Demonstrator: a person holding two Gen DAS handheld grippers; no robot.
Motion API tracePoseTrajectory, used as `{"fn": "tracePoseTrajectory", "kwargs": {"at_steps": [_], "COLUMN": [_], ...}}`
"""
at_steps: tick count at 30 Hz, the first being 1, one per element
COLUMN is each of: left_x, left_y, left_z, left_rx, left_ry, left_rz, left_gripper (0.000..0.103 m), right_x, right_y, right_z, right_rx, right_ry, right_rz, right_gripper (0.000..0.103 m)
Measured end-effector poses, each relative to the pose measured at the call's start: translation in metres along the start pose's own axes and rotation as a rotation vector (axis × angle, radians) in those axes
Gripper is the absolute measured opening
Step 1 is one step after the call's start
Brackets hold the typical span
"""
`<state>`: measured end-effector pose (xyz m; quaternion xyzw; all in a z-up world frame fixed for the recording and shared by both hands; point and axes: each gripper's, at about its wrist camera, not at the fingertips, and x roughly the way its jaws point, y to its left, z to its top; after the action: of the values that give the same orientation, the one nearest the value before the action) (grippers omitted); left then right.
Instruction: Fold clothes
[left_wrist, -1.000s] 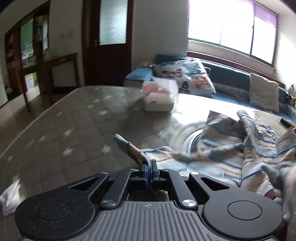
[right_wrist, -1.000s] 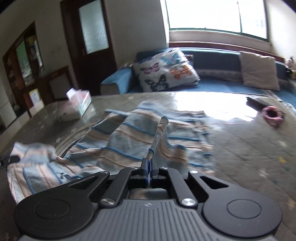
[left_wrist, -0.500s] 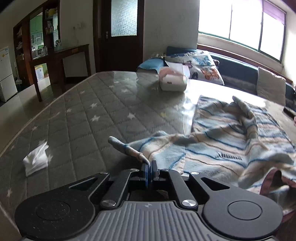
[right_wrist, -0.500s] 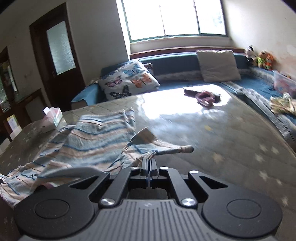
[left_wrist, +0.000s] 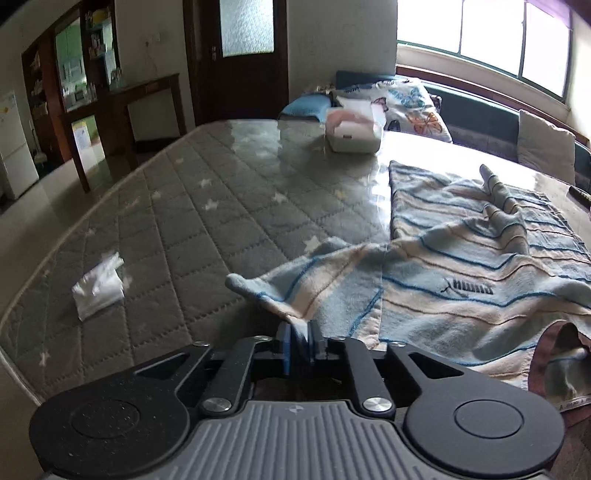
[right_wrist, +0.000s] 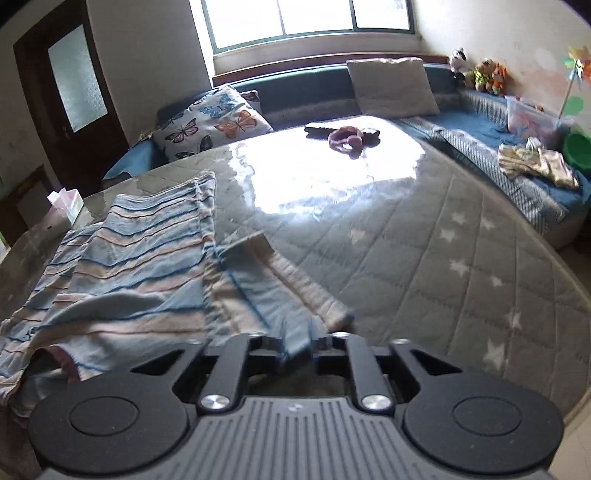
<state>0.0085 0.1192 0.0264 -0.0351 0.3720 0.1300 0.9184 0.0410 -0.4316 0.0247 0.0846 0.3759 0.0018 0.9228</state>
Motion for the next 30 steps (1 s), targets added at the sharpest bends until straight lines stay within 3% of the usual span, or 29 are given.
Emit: {"fn": "tracePoseTrajectory", "kwargs": {"at_steps": [2,6,9,11,14,18,21,22,23,25,27,28,30], "left_x": [-0.007,-0.017,-0.027,-0.034,-0.043,-0.046,-0.044,-0.043,-0.042,-0.040,-0.038,-0.036,-0.037], "left_y": [-0.004,-0.020,-0.042,-0.061,-0.099,-0.145,-0.167,-0.173,-0.179,-0.192,-0.203,-0.205,-0.206], "left_z": [0.001,-0.001,-0.008,-0.014,-0.027,-0.042,-0.049,-0.051,-0.053,-0.057,-0.061,-0.062,-0.061], "left_rx": [0.020,0.083,0.161,0.224,0.340,0.462,0.519,0.535,0.552,0.584,0.613,0.617,0.620], "left_ry": [-0.019,-0.031,-0.025,-0.018,-0.005,0.004,0.003,0.003,0.003,0.003,0.005,0.010,0.016], "left_rz": [-0.006,-0.074,-0.204,-0.312,-0.464,-0.594,-0.636,-0.647,-0.658,-0.679,-0.697,-0.697,-0.712], "left_gripper": [0.028,0.029,0.031,0.036,0.036,0.039,0.042,0.042,0.042,0.040,0.026,0.013,0.004], "right_x": [0.011,0.034,0.037,0.036,0.036,0.033,0.030,0.030,0.030,0.031,0.034,0.034,0.036], "right_y": [0.000,0.000,0.002,0.003,0.000,-0.004,-0.009,-0.010,-0.010,-0.011,-0.011,-0.010,-0.007], "right_z": [0.001,-0.002,-0.006,-0.008,-0.008,-0.008,-0.007,-0.006,-0.006,-0.006,-0.006,-0.007,-0.007], "right_rx": [-0.019,-0.032,-0.049,-0.064,-0.055,-0.043,-0.021,-0.019,-0.019,-0.017,-0.016,-0.019,-0.030], "right_ry": [0.011,0.050,0.042,0.035,0.035,0.024,0.019,0.018,0.016,0.014,0.014,0.013,0.014], "right_rz": [-0.014,-0.023,-0.033,-0.038,-0.040,-0.046,-0.033,-0.030,-0.022,-0.009,-0.003,-0.002,0.001], "right_gripper": [0.032,0.032,0.031,0.016,0.003,0.003,0.007,0.010,0.018,0.033,0.033,0.033,0.030]}}
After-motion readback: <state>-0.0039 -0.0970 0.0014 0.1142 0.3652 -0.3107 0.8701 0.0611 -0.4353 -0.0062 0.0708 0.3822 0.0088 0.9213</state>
